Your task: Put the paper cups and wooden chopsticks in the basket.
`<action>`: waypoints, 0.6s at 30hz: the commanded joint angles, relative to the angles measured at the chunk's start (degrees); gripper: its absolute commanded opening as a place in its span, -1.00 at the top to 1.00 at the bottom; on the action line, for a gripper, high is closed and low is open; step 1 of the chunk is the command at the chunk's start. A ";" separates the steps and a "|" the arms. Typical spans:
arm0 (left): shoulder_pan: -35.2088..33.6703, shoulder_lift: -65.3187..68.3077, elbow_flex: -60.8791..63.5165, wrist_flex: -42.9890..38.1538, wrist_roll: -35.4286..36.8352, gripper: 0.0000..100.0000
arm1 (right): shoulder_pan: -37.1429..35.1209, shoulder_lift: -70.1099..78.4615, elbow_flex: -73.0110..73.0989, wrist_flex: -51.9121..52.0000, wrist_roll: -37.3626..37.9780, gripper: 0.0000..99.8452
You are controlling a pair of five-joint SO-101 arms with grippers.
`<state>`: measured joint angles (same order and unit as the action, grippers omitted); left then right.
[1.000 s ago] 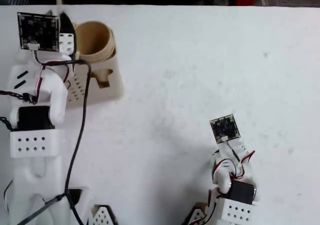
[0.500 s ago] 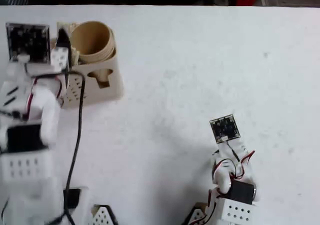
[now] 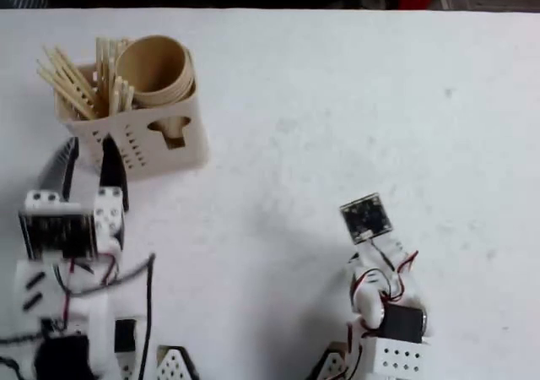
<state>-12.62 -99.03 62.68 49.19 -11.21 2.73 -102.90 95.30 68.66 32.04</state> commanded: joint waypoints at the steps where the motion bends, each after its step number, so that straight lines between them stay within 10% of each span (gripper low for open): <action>1: -0.48 -6.81 6.95 0.35 0.00 0.72 | -7.43 -0.31 0.00 -1.45 0.44 0.96; 11: -0.40 -4.62 34.90 -13.80 0.00 0.72 | -12.97 -0.13 1.67 -12.09 0.44 0.96; 18: -0.13 -3.03 34.46 -4.13 0.09 0.72 | -12.79 -0.22 1.58 -3.21 0.35 0.96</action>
<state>-12.88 -102.81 97.05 40.84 -11.21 -10.11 -102.90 96.35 61.36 32.04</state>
